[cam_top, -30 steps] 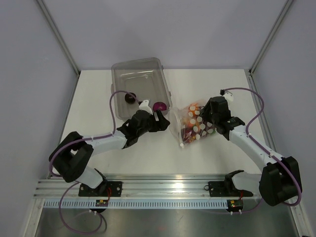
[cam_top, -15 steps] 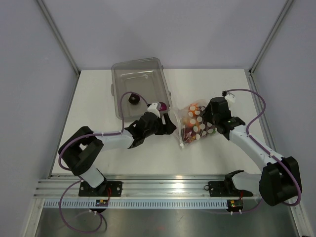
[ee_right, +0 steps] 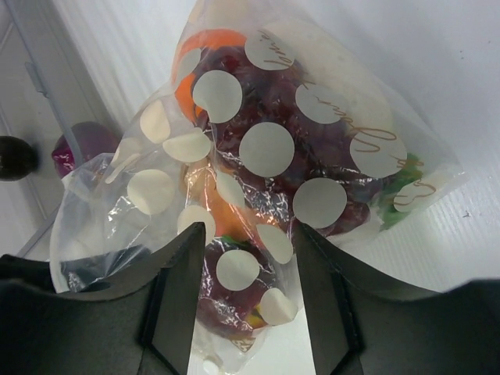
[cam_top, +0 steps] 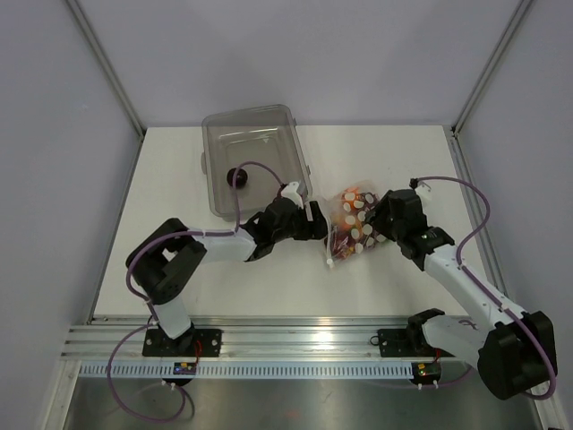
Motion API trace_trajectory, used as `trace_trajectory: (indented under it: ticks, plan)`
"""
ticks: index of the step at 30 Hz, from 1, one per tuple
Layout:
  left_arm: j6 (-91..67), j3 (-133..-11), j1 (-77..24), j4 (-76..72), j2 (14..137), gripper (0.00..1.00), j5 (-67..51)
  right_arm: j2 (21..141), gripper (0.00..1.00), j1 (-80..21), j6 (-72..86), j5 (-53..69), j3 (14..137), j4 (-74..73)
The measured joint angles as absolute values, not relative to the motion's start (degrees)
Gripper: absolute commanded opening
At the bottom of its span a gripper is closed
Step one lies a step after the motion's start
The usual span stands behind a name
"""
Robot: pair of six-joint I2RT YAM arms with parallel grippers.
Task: Open the zip-top bag and remove the fake food
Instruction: Pick up the fake fruit from the zipper food storage bag.
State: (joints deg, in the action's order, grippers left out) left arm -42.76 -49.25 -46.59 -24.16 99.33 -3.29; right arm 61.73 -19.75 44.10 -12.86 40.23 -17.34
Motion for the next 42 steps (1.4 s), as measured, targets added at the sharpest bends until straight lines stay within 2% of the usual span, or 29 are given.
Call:
trace_trajectory:
  ticks: [10,21,25,27,33,36,42]
  plan:
    - [-44.14,-50.54,-46.65,-26.46,102.83,0.86,-6.83,54.06,0.60,-19.75,47.81,-8.95,36.64,-20.05]
    - [-44.69,-51.46,-46.87,-28.38,103.48,0.94,-9.15,56.03,0.48,-19.75,48.05,-2.68,32.51,-18.68]
    - [-44.97,-52.60,-46.92,-28.93,104.40,0.95,-9.56,57.65,0.46,-19.75,48.07,-1.80,31.44,-16.86]
    - [-45.15,-52.82,-47.03,-29.19,104.95,0.99,-9.69,58.83,0.45,-19.75,48.07,-1.83,31.14,-15.99]
    - [-45.34,-53.34,-47.59,-28.51,105.91,0.99,-9.30,60.99,0.42,-19.75,48.01,-1.83,30.59,-14.04]
    - [-45.36,-54.41,-47.97,-27.79,106.85,0.99,-9.23,61.80,0.38,-19.75,47.99,-1.83,30.24,-12.86]
    - [-46.63,-55.05,-48.51,-26.52,108.38,0.99,-9.21,64.51,0.21,-19.75,47.83,-1.41,29.95,-10.68]
